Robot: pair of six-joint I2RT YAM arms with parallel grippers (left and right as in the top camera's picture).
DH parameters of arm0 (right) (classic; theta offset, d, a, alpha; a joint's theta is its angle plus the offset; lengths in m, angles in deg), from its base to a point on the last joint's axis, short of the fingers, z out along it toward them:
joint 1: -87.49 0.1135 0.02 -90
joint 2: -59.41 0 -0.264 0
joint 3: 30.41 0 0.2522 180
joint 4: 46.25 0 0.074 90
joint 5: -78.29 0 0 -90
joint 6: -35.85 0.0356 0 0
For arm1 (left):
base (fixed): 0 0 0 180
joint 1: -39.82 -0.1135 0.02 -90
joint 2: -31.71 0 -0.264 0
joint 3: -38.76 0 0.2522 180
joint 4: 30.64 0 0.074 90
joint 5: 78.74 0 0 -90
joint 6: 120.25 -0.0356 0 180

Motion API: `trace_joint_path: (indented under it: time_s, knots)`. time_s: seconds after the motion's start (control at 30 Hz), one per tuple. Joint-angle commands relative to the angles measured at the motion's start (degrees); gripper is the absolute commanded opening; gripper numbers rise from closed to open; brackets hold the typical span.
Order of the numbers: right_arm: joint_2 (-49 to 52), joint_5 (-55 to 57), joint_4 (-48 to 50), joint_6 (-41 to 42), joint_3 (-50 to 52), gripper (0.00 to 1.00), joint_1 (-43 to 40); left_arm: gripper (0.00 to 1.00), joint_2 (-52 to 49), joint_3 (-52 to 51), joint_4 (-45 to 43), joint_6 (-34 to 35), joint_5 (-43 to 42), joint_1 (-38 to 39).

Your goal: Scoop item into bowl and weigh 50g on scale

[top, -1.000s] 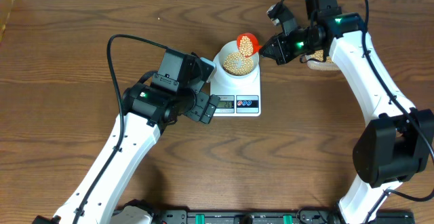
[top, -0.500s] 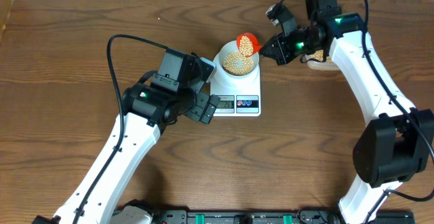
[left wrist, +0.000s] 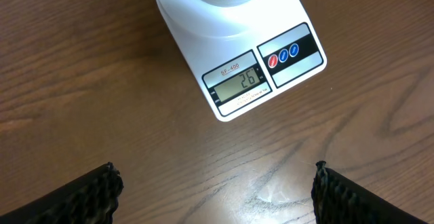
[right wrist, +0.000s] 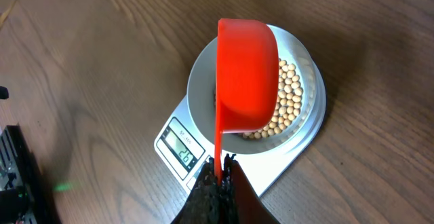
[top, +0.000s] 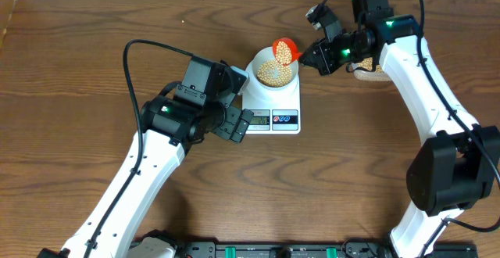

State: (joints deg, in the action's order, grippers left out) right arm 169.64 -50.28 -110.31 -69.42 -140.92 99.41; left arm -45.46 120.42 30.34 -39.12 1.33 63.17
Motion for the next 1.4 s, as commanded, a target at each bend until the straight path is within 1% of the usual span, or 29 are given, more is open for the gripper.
trace_joint_path:
  time_s: [0.0,0.3,0.73,1.1,1.37]
  knots:
    - [-1.09,-0.35,-0.02,-1.33,-1.01,0.01,0.2,0.92,-0.31,-0.2,0.13,-0.11,0.52,-0.2]
    - [-1.09,-0.02,0.15,-2.38,-1.01,0.01,0.31,0.92,-0.31,-0.2,0.13,-0.11,0.52,-0.2]
    - [-1.09,4.09,0.55,-2.38,-1.01,0.01,1.42,0.92,-0.31,-0.2,0.11,-0.11,0.52,-0.2]
    - [-1.09,4.15,0.55,-2.36,-1.01,0.01,1.57,0.92,-0.31,-0.2,0.13,-0.11,0.52,-0.2]
    - [-1.09,3.93,0.57,-0.44,-1.01,0.01,1.57,0.92,-0.31,-0.2,0.13,-0.11,0.55,-0.2]
